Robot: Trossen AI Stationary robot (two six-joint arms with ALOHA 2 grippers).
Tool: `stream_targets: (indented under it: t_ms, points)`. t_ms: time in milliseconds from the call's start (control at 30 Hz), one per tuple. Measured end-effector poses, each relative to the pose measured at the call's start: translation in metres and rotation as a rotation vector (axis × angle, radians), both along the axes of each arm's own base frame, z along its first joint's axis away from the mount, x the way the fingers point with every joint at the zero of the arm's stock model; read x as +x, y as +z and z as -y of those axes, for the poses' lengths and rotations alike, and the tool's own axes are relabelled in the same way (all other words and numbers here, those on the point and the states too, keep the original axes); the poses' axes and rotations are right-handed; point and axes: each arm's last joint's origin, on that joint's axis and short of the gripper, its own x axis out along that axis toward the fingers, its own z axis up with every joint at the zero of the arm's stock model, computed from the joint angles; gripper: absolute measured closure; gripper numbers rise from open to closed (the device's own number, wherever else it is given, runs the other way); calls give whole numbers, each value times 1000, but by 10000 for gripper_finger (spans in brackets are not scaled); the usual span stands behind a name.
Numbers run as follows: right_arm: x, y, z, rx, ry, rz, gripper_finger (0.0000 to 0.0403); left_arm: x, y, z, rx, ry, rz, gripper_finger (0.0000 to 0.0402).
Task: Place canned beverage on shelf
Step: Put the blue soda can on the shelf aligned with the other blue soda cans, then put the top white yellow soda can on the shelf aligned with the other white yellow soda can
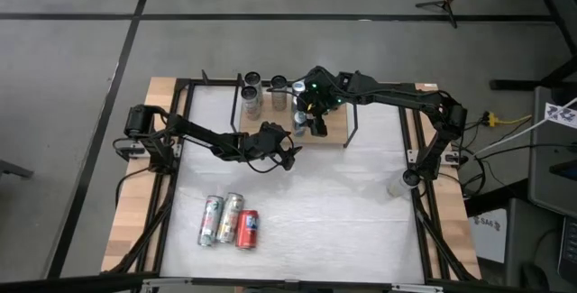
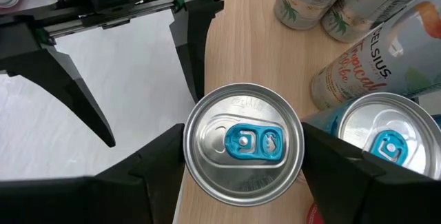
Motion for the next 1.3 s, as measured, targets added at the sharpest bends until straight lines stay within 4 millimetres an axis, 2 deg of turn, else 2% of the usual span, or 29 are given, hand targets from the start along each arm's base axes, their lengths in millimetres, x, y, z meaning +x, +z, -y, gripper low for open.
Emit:
stream_targets:
  t_ms: [133,400,533,1067,1300]
  points:
    - [0,0,0,0,0,0,141,0,0,0,-18,9,11,72]
    - [0,0,0,-2,-2,-5,76,0,0,0,-22,11,12,72]
    - [0,-1,0,-18,-14,-10,58,0,0,0,-22,11,12,72]
    - [0,0,1,-27,-21,-11,60,0,0,0,-22,11,12,72]
    - [-7,10,-2,-16,-38,2,61,0,0,0,-22,11,12,72]
